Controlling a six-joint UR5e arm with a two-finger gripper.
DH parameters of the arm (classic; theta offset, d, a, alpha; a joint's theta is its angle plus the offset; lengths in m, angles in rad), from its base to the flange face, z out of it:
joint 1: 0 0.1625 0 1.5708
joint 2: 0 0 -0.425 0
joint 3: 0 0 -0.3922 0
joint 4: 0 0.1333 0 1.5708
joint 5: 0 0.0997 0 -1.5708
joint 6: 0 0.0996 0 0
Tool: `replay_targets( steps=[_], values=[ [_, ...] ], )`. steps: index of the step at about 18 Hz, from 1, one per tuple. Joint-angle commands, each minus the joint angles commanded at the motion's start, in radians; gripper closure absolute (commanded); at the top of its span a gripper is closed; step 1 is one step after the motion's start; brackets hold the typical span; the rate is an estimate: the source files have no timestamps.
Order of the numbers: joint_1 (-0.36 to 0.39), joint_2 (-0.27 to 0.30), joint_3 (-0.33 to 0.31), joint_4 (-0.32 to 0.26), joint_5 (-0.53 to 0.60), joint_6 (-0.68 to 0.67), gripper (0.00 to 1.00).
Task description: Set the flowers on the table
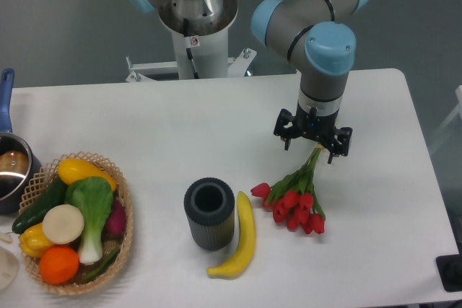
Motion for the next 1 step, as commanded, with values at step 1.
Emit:
replay_targets(
  steps=[1],
  values=[
    [-0.002,-0.002,-0.002,-0.002,0.003,0.0,0.0]
  ],
)
